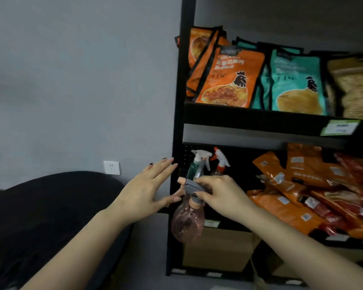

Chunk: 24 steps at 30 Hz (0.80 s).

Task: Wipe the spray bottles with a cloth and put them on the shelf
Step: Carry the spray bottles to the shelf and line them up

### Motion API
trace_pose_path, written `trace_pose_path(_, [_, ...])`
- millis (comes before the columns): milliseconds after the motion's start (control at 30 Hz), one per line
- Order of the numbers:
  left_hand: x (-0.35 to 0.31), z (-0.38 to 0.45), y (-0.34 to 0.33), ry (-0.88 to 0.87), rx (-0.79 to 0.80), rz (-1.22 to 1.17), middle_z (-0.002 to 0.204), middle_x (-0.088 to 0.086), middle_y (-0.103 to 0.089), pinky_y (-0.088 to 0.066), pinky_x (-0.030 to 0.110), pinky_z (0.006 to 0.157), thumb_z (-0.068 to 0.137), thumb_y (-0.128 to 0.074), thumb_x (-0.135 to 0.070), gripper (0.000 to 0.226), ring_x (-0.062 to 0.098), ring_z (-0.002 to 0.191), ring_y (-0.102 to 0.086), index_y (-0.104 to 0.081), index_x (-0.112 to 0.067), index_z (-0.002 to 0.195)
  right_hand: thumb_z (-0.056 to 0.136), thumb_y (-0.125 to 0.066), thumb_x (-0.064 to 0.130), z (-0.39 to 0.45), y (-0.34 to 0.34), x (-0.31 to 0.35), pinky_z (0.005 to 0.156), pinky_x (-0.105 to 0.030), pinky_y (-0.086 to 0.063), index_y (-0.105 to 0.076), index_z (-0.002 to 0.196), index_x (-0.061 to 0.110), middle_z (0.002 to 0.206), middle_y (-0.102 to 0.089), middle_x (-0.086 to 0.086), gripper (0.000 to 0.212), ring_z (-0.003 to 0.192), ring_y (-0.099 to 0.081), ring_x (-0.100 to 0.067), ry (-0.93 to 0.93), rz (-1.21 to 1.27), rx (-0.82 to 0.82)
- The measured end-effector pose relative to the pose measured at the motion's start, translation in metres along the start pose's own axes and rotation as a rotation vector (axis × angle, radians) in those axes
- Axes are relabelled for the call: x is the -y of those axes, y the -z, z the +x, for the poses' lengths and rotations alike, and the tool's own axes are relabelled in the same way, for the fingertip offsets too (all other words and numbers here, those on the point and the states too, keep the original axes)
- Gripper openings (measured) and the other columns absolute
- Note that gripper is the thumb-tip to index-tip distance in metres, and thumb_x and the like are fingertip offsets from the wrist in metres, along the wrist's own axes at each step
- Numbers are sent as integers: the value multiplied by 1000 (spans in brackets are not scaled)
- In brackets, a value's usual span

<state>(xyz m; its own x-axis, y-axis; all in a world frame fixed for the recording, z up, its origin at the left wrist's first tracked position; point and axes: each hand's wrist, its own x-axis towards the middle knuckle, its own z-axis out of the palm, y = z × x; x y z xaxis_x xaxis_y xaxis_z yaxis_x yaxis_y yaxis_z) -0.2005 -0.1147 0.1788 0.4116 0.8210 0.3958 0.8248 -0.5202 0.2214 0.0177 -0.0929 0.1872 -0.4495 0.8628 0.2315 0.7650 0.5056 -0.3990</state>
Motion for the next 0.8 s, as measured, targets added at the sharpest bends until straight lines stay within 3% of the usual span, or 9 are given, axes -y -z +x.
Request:
trace_pose_path(200, [-35, 34, -20, -30, 37, -30, 154, -14, -7, 9, 11, 104, 76, -41, -66, 85, -3, 136, -1, -15, -28, 148, 87, -62, 23, -8, 35, -57, 80, -35, -53, -65, 111, 24, 97, -70, 1, 25, 90, -64, -15, -156, -45, -94])
trace_pose_path(433, [-46, 55, -45, -23, 95, -41, 153, -14, -7, 4, 13, 107, 74, -36, -69, 89, -1, 137, -3, -16, -26, 148, 86, -61, 20, 9, 37, -103, 71, -33, -54, -65, 110, 23, 93, -70, 0, 24, 83, -65, -17, -280, -83, -122])
trace_pose_path(567, [-45, 63, -55, -35, 107, -34, 152, -16, -4, 4, 16, 107, 70, -24, -77, 94, -2, 135, 0, -15, -26, 148, 89, -59, 21, 21, 28, -118, 62, -25, -41, -63, 111, 20, 95, -68, -2, 23, 86, -63, -20, -316, -119, -113])
trace_pose_path(800, [-37, 73, -65, -28, 102, -33, 147, -21, 2, 7, 14, 106, 66, -18, -81, 99, -2, 134, 0, -15, -25, 148, 88, -59, 21, 40, 4, -133, 73, -31, -49, -64, 110, 17, 98, -68, -7, 22, 91, -64, -27, -383, -93, -87])
